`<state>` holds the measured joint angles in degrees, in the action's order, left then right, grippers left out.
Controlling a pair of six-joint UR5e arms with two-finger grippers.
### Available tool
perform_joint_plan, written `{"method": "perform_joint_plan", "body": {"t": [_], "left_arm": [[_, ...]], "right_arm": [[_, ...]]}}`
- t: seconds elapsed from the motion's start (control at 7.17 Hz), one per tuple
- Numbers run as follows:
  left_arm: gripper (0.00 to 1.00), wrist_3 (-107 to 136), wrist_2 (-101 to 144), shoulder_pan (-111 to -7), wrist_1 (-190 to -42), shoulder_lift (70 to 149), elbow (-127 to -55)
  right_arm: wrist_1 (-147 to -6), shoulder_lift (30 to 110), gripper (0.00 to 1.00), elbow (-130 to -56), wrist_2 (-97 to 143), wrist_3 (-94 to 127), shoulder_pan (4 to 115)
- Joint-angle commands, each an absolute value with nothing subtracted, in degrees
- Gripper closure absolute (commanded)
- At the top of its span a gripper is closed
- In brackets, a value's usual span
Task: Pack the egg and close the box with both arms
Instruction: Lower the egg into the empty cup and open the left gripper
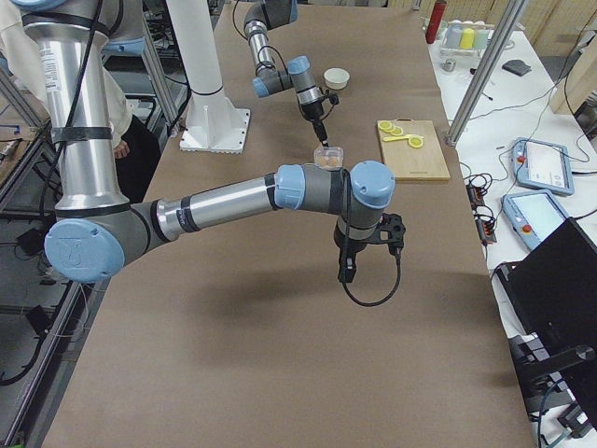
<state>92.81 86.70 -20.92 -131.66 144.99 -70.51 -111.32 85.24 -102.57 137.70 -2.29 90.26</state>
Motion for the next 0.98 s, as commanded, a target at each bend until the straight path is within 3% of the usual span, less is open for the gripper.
{"method": "perform_joint_plan", "body": {"t": [0.0, 0.28, 0.42, 0.56, 0.84], "left_arm": [[0.43, 92.81, 86.4, -21.09, -131.66, 145.02, -70.49], [0.36, 92.81, 85.7, -21.27, -131.66, 144.93, -70.49], [0.1, 92.9, 85.61, -21.44, -131.66, 144.93, -70.49], [0.03, 92.9, 85.61, -21.53, -131.66, 144.93, -70.49], [0.03, 92.9, 85.69, -21.71, -131.66, 144.93, -70.49]], "right_arm": [[-111.36, 85.25, 0.0, -102.57, 137.81, -2.29, 90.26], [-111.36, 85.43, 0.0, -102.57, 137.81, -2.29, 90.26], [-111.36, 85.43, 0.0, -102.57, 137.81, -2.29, 90.26], [-111.27, 85.34, 0.0, -102.57, 137.81, -2.29, 90.26], [-111.27, 85.17, 0.0, -102.57, 137.81, -2.29, 90.26]]}}
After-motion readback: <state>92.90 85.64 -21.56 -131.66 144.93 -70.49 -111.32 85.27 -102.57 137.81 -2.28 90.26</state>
